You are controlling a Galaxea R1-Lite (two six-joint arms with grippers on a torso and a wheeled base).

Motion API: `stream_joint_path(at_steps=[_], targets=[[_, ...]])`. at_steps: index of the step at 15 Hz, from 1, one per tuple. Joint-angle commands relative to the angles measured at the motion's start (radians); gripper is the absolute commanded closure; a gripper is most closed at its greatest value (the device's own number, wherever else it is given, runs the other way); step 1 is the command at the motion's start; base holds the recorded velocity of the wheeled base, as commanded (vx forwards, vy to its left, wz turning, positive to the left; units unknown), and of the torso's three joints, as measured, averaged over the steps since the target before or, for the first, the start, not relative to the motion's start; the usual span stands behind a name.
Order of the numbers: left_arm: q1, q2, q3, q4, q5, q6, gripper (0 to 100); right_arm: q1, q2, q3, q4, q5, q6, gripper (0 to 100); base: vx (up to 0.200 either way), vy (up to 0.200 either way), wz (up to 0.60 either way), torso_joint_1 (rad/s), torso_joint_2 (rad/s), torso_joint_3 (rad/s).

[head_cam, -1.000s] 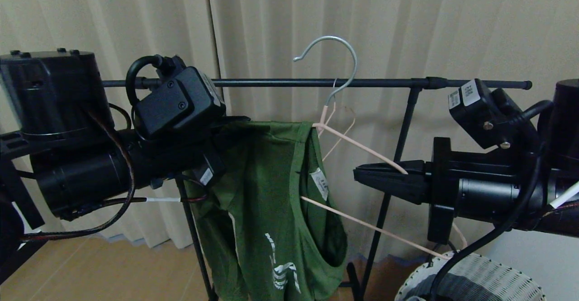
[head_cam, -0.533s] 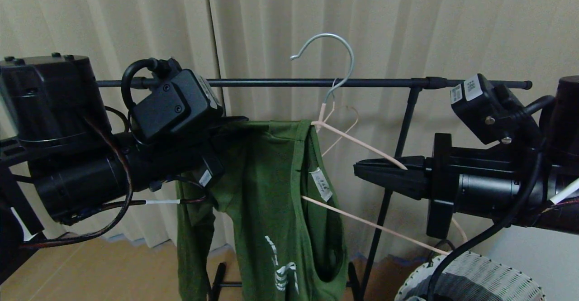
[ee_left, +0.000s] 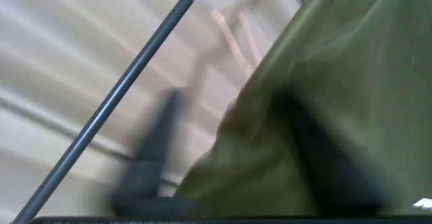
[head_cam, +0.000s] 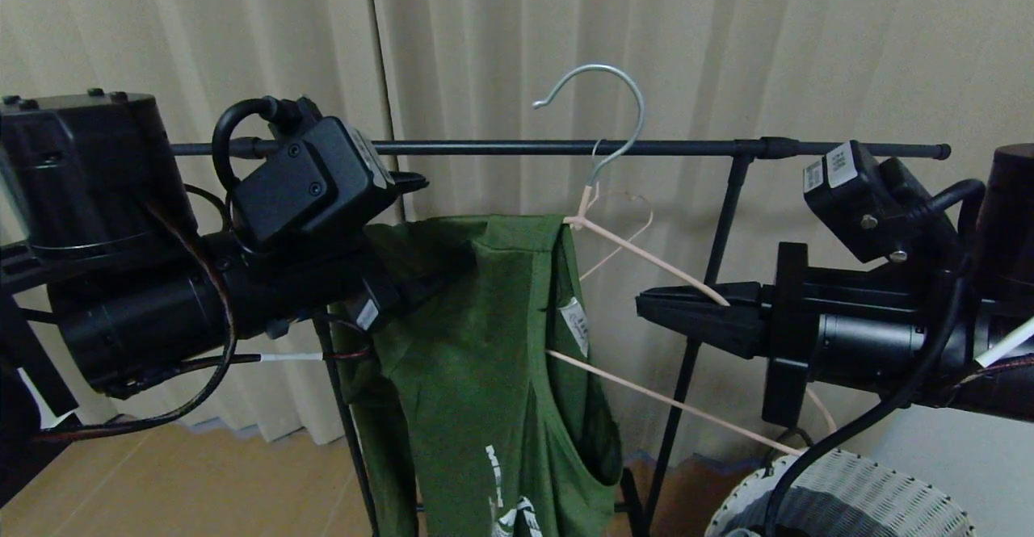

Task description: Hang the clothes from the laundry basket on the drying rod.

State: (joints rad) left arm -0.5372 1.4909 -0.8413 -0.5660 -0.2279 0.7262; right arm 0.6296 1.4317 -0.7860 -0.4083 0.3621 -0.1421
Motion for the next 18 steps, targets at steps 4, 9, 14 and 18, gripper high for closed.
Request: stream_joint_path(at_steps=[4, 9, 14, 18], targets=[[-0.015, 0.000, -0.004, 0.000, -0.033, 0.001, 0, 0.002, 0.021, 0.008, -0.001, 0.003, -0.002, 100, 0.000, 0.000, 0.00, 0.000, 0.00, 0.000], [-0.004, 0.019, 0.005, 0.000, -0.034, 0.007, 0, 0.010, 0.013, 0.010, -0.001, 0.009, -0.001, 100, 0.000, 0.000, 0.00, 0.000, 0.00, 0.000], [-0.006, 0.029, 0.011, 0.003, -0.034, 0.006, 100, 0.021, 0.004, 0.011, -0.003, 0.011, 0.001, 100, 0.000, 0.000, 0.00, 0.000, 0.00, 0.000], [-0.001, 0.026, 0.016, 0.001, -0.033, 0.004, 100, 0.024, -0.005, 0.011, -0.003, 0.009, 0.003, 100, 0.000, 0.000, 0.00, 0.000, 0.00, 0.000]])
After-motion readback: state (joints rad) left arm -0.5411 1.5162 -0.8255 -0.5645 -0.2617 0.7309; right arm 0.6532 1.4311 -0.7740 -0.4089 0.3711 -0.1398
